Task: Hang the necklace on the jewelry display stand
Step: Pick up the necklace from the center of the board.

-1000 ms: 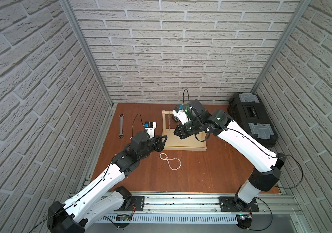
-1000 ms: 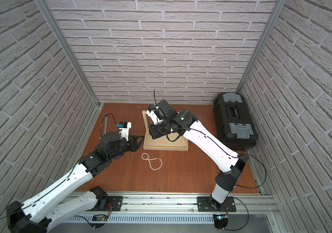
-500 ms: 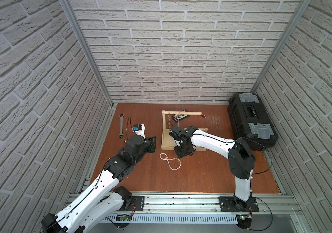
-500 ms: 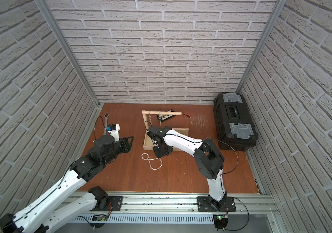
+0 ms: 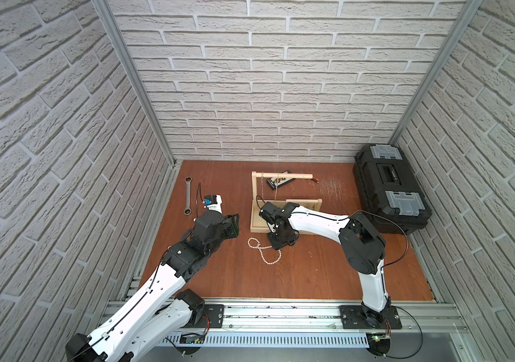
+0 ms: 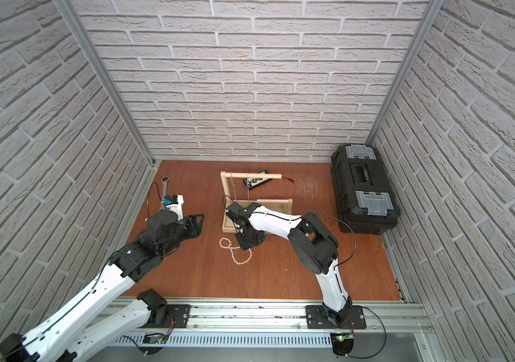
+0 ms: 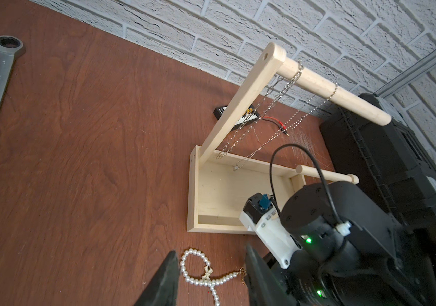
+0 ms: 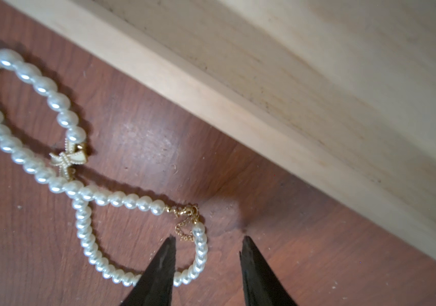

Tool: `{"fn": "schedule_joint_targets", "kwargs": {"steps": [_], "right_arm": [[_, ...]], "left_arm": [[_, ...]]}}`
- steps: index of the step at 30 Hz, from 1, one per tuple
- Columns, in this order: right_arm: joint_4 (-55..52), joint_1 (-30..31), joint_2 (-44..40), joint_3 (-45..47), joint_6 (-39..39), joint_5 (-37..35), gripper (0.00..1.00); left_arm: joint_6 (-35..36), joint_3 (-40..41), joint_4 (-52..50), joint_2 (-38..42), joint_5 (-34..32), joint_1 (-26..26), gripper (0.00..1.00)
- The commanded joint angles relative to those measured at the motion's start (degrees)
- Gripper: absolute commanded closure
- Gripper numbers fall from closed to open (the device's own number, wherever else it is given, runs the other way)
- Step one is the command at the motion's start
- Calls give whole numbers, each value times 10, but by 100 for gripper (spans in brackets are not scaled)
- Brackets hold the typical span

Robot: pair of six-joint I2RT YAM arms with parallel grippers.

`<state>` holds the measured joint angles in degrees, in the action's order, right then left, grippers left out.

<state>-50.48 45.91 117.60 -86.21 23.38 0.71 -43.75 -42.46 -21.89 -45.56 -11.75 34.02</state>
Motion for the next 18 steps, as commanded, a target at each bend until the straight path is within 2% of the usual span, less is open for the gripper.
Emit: {"fn": "schedule_joint_targets", "kwargs": {"steps": [1,13,18], "right_arm": [[12,4,9,1,-5,1,59],[-1,31,38,-9,-6,-28,72],[0,34,35,-9,-5,-19,87]], "left_arm": [[-5,4,11,0,-7,-4,56],[-8,6,11,-2,-8,-5,56],[-10,10,10,0,-10,-6,56]]}}
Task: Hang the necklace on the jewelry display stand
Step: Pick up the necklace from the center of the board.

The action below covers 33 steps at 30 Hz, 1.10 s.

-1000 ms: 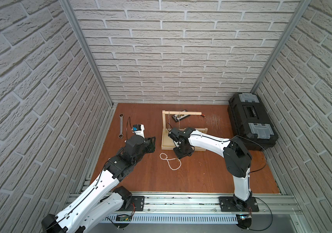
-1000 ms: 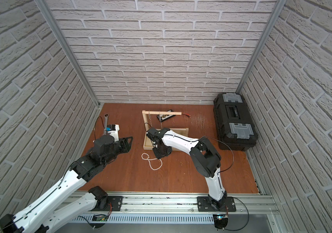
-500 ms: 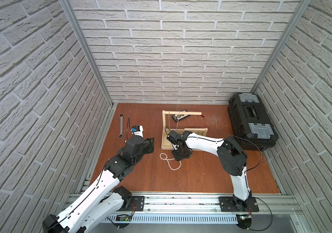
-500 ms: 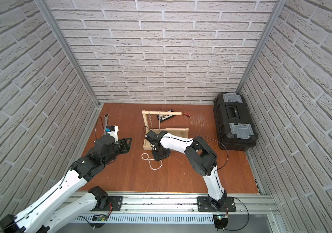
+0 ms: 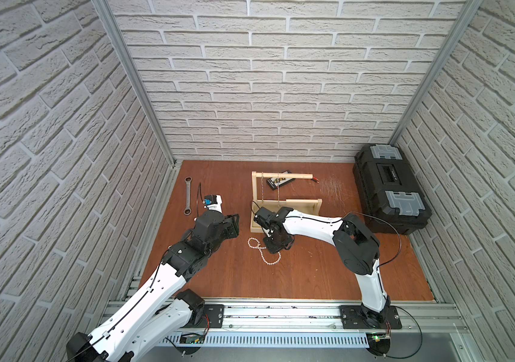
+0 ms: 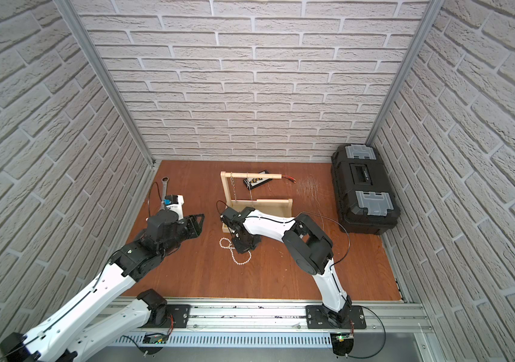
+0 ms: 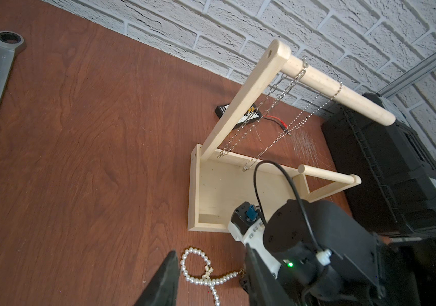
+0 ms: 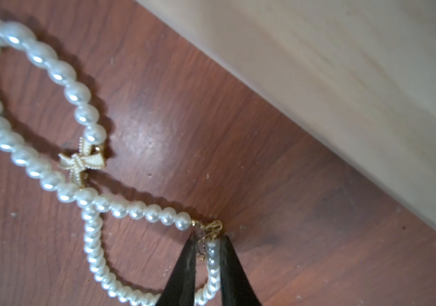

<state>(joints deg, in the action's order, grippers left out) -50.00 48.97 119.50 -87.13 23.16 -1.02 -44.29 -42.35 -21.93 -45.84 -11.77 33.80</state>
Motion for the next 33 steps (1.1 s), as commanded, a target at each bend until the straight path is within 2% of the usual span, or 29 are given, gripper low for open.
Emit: {"fn": "schedule_joint_targets", "kwargs": {"steps": [1,3,10,17,25,33], "right_arm": [[-5,3,12,0,-2,-2,90],[-8,3,8,0,-2,-6,96],[-28,3,-21,-20,-2,-19,97],[-50,3,-77,-42,5,-30,97],[-81,3,-133,-90,11,-39,97],[-126,3,-160,-168,-1,-47,96]], "left_arm": [[-4,10,10,4,-10,-4,56],[-4,11,10,4,-11,-4,56],[-3,17,4,11,-14,-4,56],[29,18,-30,14,-18,-8,57],[9,72,56,7,38,-6,58],[38,64,129,-41,82,15,57]]}}
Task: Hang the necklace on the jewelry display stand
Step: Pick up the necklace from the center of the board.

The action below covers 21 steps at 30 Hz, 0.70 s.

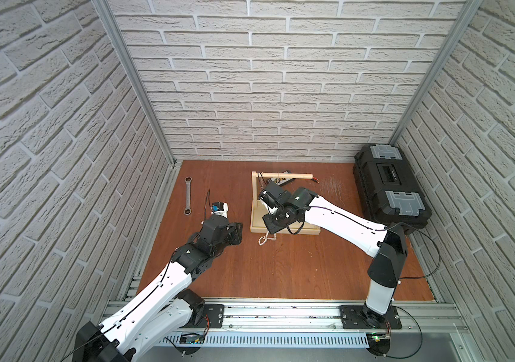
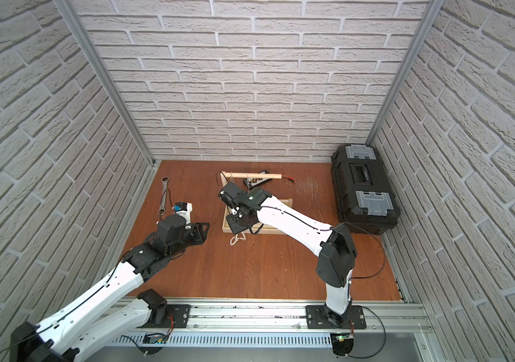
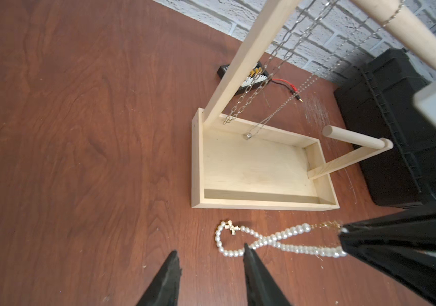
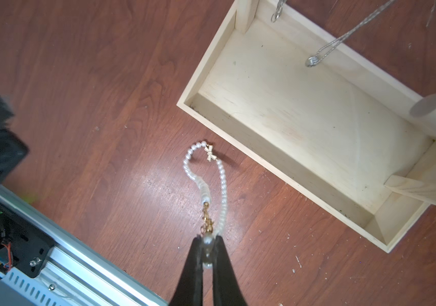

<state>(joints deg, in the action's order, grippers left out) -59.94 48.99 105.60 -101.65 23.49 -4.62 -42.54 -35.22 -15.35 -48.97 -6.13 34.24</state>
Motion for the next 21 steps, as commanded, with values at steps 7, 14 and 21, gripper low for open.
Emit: {"fn": "schedule_joint_targets", "kwargs": {"steps": [7,14,21], "right_arm": [[-54,3,-33,-89,-20,-9,97],[-55,3,-53,-136,-34,-14,96],[-56,2,-68,-160,-33,4,96]], "left_arm": [[41,-29,111,-47,43,34,55],[73,-74,109,-59,78,54,54],[97,-109,107,-79,101,67,54]]}}
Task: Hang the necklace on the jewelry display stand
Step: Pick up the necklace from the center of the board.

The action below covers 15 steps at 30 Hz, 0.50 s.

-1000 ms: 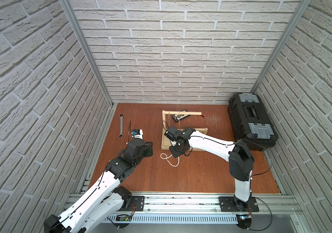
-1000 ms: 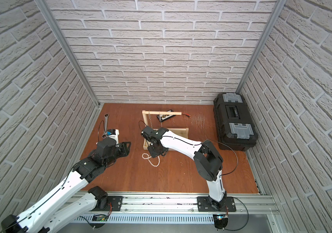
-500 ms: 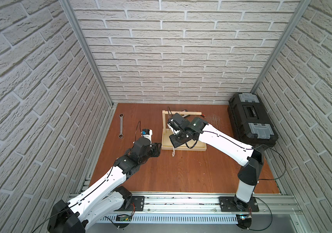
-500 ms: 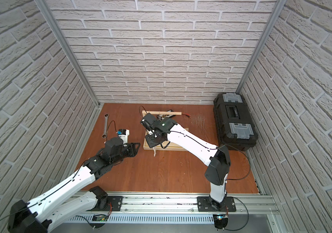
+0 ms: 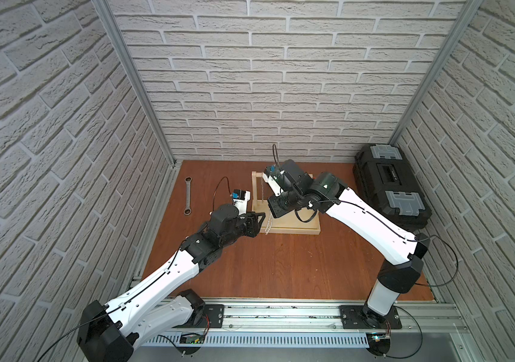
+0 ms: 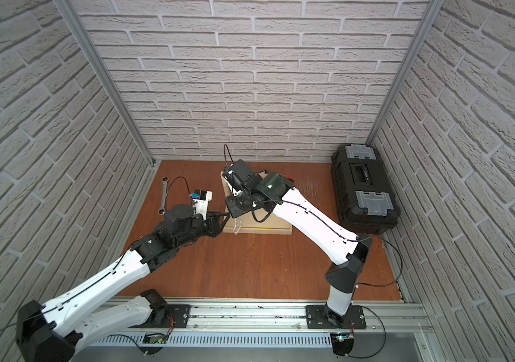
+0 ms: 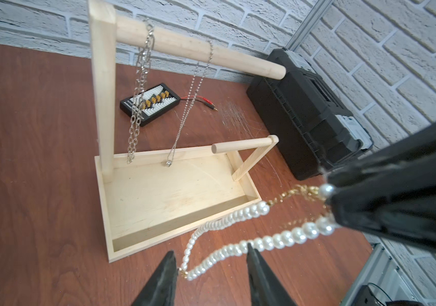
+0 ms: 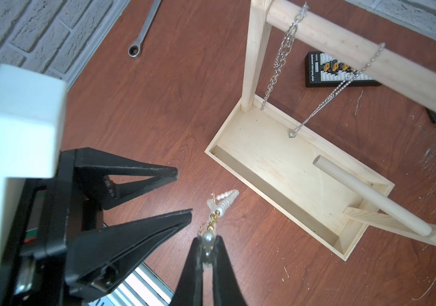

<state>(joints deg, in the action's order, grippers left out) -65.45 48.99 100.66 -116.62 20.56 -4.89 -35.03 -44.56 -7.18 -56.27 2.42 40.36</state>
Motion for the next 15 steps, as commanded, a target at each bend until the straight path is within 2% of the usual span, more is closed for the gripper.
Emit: {"fn": "schedule_joint_targets", "kwargs": {"steps": [1,7,15], "right_arm": [[0,2,-22,-10,-2,12,96],[17,2,-41,7,3,24,95],[24,1,-48,10,4,32,95]], "left_arm": [[24,-19,25,-8,13,7,54],[39,-28,33,-17,13,7,54],[48,-51,43,-40,47,8,54]]}}
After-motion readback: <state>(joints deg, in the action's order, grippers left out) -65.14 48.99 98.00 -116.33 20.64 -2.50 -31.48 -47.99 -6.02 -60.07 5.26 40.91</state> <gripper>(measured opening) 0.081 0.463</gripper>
